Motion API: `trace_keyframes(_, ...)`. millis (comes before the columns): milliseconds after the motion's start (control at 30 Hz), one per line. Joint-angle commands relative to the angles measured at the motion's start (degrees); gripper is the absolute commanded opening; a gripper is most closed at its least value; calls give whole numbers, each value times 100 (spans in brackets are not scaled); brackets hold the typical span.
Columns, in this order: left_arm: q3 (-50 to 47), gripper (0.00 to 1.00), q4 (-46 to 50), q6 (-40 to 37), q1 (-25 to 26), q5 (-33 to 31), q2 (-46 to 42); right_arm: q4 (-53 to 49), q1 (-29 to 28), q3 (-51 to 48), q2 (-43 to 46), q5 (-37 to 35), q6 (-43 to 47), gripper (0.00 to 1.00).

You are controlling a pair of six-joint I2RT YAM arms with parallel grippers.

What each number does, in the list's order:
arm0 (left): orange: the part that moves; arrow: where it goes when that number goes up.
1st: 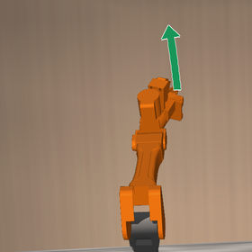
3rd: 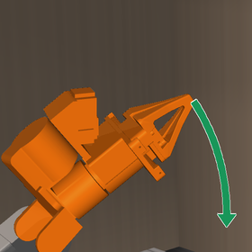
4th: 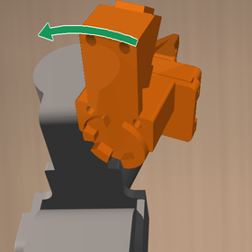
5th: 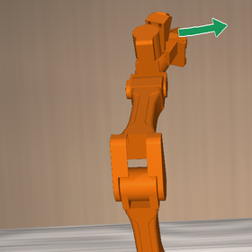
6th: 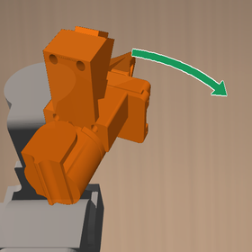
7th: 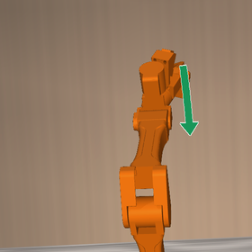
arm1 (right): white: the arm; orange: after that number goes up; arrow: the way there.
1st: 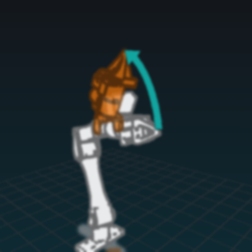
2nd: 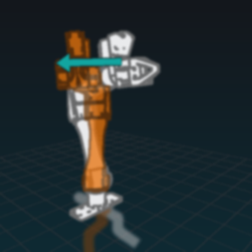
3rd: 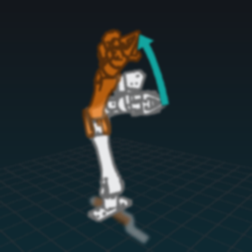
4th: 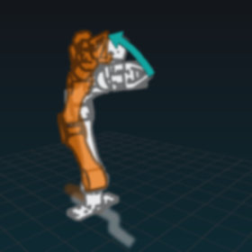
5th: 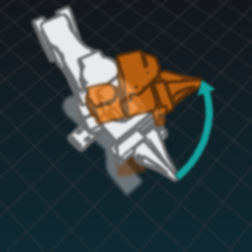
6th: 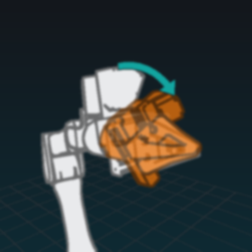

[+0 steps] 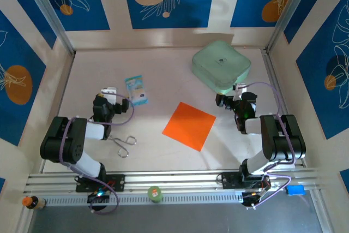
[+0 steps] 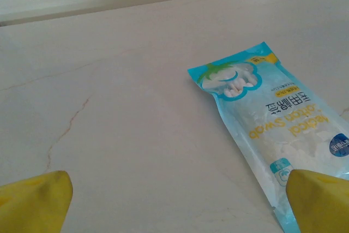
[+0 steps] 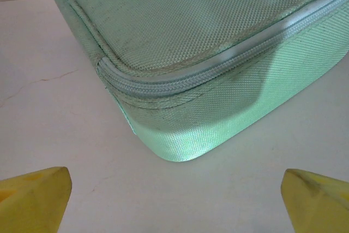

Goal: Fold a paper plane with a square sheet of paper (pick it up from the middle)
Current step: Move the square sheet of paper to the center of the table.

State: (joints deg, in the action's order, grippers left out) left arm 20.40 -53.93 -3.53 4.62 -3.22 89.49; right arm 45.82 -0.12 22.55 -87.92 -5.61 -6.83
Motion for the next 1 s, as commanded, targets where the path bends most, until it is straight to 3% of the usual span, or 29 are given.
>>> trace_keyframes(0,79,100,-12,-51,-5,94,7,91,-14,114,64,-53,94,99)
trace_keyframes(967,-39,100,-186,46,4,-160,-73,-17,-20,156,95,190,203,99)
